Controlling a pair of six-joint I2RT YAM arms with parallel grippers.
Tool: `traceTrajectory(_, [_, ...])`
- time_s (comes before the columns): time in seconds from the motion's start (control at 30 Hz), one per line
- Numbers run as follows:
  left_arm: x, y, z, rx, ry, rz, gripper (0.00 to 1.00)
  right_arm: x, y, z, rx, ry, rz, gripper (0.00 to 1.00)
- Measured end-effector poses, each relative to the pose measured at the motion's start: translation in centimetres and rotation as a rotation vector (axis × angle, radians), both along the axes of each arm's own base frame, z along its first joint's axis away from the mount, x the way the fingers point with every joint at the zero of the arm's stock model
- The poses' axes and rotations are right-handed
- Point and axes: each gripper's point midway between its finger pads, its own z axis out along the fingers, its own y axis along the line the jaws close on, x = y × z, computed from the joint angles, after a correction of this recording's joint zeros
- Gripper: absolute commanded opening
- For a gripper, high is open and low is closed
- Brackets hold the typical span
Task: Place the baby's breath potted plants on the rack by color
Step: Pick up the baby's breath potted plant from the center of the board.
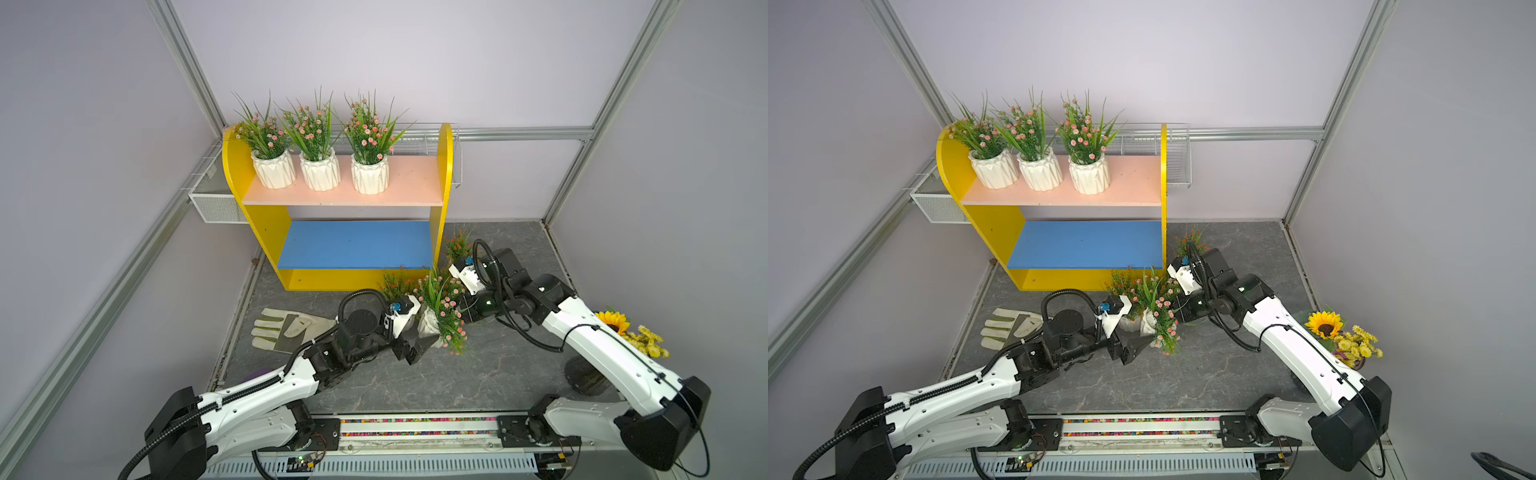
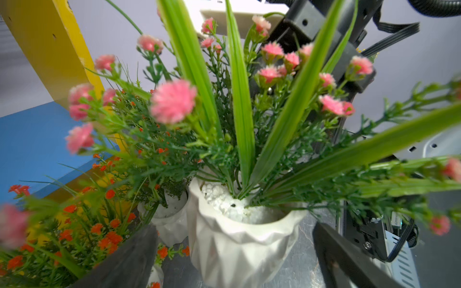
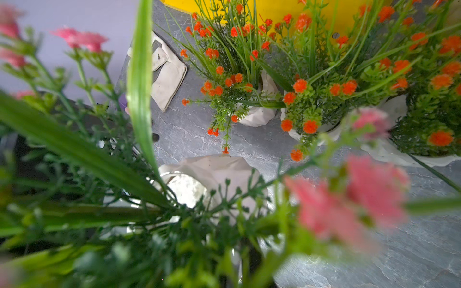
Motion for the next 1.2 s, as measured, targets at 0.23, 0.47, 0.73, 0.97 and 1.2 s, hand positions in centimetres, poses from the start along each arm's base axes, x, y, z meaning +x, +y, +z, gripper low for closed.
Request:
traceTrajectory(0.23, [0.3,-0.6,-0.4,0.003,0.004,-0.005,1.0,-0.1,0.3,0.2,0.01,-0.005,0.011,0.12])
traceTrajectory(0.47, [0.3,-1.5,-0.5,-0.001,0.009,-0.03,1.0,-0.3,1.0,0.3,0.02,-0.014,0.032,0.12])
traceTrajectory(0.73, [0.4,-2.4,-0.8,0.005,0.021,-0.047,1.0,-0.5,1.6,0.0,0.009,-0.018,0.049,0.12])
traceTrajectory(0.97, [0.7,-3.0,-0.9,0.01,0.031,-0.054,1.0,-0.7,1.9,0.0,0.01,-0.022,0.06,0.12])
traceTrajectory(1.2, [0.7,-3.4,-0.8,0.005,0.039,-0.063,0.98,-1.1,2.7,0.4,0.036,-0.026,0.088,0.12])
